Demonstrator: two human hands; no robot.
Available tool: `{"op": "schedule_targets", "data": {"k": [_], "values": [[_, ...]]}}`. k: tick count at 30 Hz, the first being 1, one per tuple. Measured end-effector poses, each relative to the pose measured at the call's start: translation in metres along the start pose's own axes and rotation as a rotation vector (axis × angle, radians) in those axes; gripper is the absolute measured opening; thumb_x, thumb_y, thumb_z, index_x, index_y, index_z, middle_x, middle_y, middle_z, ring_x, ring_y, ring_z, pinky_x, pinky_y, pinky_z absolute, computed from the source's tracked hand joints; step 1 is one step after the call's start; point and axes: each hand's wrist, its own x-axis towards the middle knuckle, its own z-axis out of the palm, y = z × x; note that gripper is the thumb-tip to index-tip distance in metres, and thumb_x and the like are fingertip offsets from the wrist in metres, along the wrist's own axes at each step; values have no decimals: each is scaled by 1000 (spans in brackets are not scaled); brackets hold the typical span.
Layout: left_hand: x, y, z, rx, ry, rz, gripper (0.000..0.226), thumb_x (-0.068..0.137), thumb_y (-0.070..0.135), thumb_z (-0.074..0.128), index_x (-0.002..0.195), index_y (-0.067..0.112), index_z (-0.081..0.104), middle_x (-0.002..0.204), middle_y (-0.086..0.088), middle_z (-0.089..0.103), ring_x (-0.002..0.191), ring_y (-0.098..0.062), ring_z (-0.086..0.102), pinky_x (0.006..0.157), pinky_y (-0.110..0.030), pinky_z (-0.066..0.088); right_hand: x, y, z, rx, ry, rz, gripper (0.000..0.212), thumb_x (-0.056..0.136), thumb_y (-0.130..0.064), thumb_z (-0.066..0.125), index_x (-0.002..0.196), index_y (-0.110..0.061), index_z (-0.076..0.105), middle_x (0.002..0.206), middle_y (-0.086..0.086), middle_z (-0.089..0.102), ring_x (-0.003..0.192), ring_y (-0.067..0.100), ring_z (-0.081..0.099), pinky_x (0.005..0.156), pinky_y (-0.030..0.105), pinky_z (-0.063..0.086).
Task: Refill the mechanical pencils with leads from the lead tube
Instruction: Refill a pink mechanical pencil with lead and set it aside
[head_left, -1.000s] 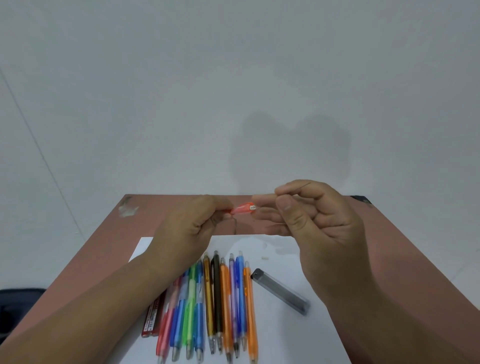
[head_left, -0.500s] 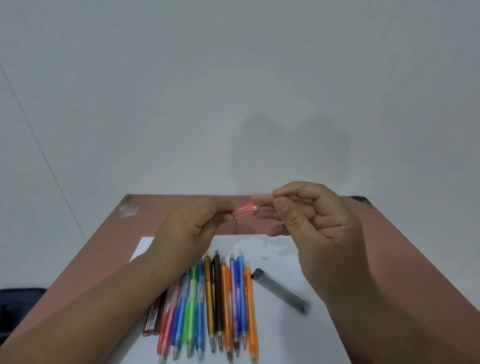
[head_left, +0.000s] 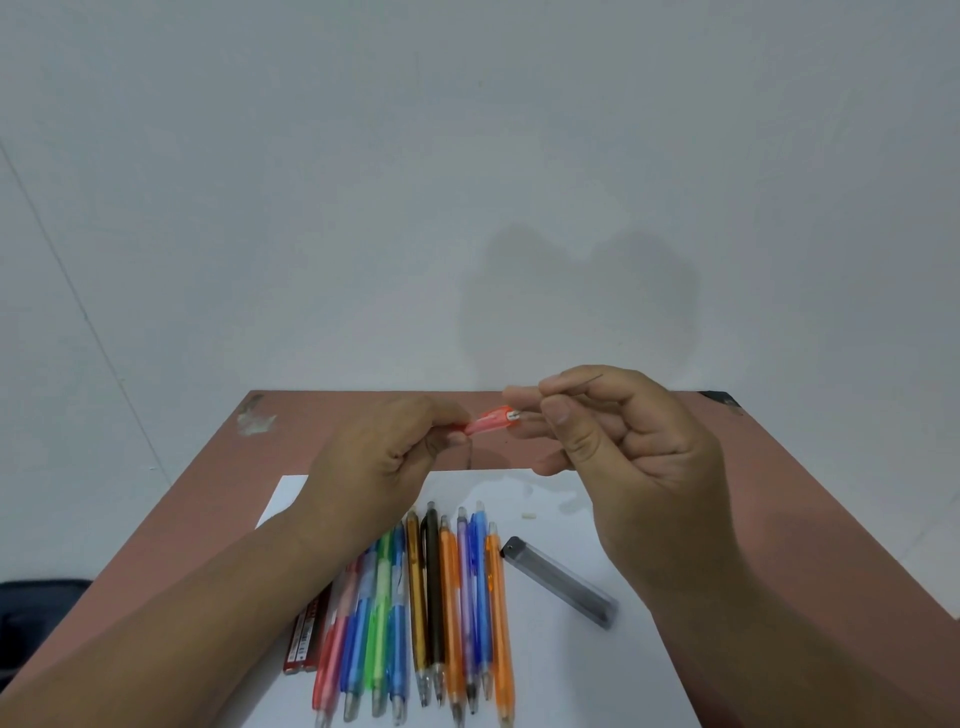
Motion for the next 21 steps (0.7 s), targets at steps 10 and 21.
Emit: {"op": "schedule_targets", "data": {"k": [10,21], "values": [[-1,0,2,-9,-7,-1,15,96,33,49,109,34,56,95,20,59,85,-3,58,71,-15,48,0,2,-1,-12,-1,-9,14,93,-16,61,102,-19,71,99,-4,78,89,21,76,67,26,60],[-2,0,2,-7,-49,-28,15,96,37,48,109,37,55,95,24,58,87,1,57,71,-9,47,-1,11,-3,-159,24,-44,19,89,-9,72,107,-14,77,98,-7,78,92,17,75,79,25,60]]}}
